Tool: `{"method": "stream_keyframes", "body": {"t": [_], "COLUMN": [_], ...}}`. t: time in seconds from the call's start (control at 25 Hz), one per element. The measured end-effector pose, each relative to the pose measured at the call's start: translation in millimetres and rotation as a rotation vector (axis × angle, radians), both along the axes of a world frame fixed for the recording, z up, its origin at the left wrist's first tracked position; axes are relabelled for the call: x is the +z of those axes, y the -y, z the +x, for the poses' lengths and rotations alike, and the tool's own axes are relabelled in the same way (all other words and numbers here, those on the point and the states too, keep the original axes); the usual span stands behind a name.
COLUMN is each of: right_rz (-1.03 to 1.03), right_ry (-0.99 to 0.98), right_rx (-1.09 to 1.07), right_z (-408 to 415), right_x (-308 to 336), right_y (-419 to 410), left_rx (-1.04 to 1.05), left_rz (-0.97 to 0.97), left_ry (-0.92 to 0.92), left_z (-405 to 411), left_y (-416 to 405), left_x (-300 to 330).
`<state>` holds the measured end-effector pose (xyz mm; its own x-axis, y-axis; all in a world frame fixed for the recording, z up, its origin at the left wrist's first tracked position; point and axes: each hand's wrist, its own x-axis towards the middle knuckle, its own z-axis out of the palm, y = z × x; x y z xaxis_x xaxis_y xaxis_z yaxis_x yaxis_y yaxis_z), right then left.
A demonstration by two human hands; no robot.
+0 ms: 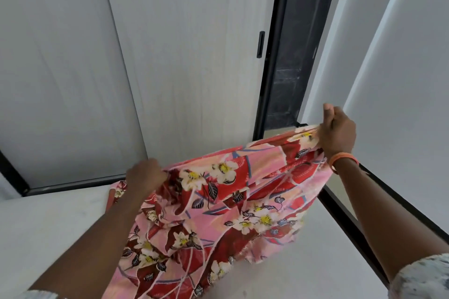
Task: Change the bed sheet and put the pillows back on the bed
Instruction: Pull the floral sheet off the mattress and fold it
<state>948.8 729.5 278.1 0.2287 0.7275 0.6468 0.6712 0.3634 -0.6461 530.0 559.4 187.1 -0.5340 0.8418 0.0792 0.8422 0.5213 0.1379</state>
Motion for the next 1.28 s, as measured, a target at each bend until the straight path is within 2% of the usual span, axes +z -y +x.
{"method": "stream_keyframes", "body": {"t": [0.08,0.16,0.24,0.28,0.32,0.4,0.48,0.56,0.64,0.72,0.84,0.96,1.08,1.16,1.28], "right_rz": [-0.081,-0.154,-0.191,-0.189,-0.177,-0.147,-0.197,-0.225,-0.139,-0.085,-0.061,0.049,0.120,0.095,-0.042], "right_ry": [-0.024,-0.012,0.005,0.006,0.015,0.050,0.095,0.198,0.222,0.224,0.398,0.435,0.292,0.186,0.065], "right_rx": [-0.063,-0.064,0.020,0.093,0.173,0.371,0.751,1.097,1.199,1.178,1.182,1.074,0.825,0.644,0.433], "right_z": [11,5,-18,-33,-50,-87,-132,-172,-191,-187,-164,-149,-125,-104,-86], "right_x": [-9,-19,-21,-18,-12,4,22,32,35,42,51,54,52,49,45], "right_y": [-11,-12,-1,7,16,41,76,105,112,102,79,65,46,33,18], "left_rx": [0.058,0.096,0.161,0.174,0.140,-0.030,-0.235,-0.380,-0.436,-0.446,-0.469,-0.471,-0.346,-0.205,0.006], "left_rz": [0.244,0.503,0.745,0.819,0.823,0.719,0.639,0.619,0.616,0.523,0.278,0.190,0.202,0.256,0.527], "left_ry": [0.187,0.557,0.891,0.948,0.918,0.709,0.523,0.444,0.412,0.346,0.214,0.034,0.090,0.158,0.172], "left_z": [-14,-4,19,29,37,52,71,85,87,73,53,43,17,-6,-21], "left_y": [-1,-7,-11,-12,-12,-8,-4,-2,3,12,24,23,24,30,40], "left_x": [13,31,54,68,81,109,133,147,153,154,145,120,100,94,87]}}
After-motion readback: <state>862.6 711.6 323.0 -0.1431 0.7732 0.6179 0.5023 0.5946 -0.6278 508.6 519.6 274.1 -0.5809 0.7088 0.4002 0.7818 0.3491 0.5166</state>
